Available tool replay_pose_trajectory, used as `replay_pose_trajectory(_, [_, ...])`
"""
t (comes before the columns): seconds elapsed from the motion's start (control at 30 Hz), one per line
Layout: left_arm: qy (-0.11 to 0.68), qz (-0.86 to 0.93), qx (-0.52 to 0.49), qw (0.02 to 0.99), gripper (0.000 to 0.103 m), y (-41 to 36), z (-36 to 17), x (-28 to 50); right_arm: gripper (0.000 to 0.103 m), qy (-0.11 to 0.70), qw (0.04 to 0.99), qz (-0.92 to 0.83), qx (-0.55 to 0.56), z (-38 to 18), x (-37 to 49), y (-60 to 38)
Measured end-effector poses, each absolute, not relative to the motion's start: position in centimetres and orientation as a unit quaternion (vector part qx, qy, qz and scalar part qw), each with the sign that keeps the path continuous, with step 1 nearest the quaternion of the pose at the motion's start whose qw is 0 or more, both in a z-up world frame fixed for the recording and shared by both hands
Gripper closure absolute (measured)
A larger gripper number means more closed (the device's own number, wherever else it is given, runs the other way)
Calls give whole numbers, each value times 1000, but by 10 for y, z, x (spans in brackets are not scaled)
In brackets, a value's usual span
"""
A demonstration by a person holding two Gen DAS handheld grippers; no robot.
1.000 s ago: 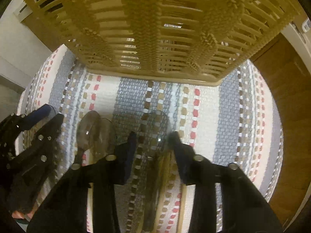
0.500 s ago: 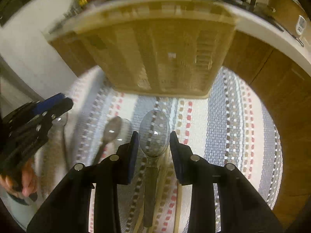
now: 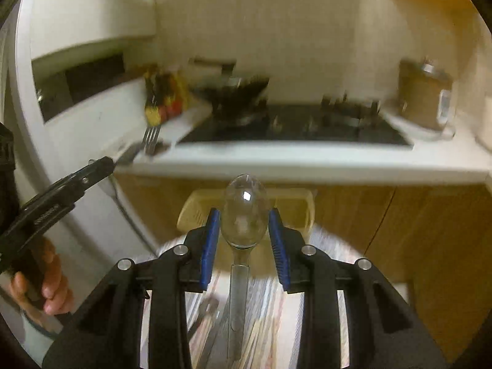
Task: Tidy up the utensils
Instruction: 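Carry the clear spoons over the tan caddy and release them inside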
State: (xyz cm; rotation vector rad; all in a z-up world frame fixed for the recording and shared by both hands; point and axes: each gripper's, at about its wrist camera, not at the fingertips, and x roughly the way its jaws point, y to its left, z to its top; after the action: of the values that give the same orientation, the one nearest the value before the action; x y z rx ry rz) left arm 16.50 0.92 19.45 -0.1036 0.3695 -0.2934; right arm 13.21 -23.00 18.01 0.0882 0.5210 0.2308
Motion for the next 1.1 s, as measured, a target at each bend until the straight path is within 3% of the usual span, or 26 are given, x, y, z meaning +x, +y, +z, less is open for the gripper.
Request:
replay_pose_trajectory(0.27, [141,-153,-61,976,75,-5,222,205,73,175,981,69,54,201,184,-239])
replay_pose_trajectory(0.57, [168,-160,-80,969,75,-14,172,259,73,149,987,48,44,153,246,-243])
replay_pose_trajectory(0.8, [182,-163,-77,967,75,-17,153,269,73,152,985,57,61,133,249,-254])
replay_pose_trajectory(1.1, [187,-165,-68,966,75,-23,147,269,73,73,996,33,34,168,229,-251])
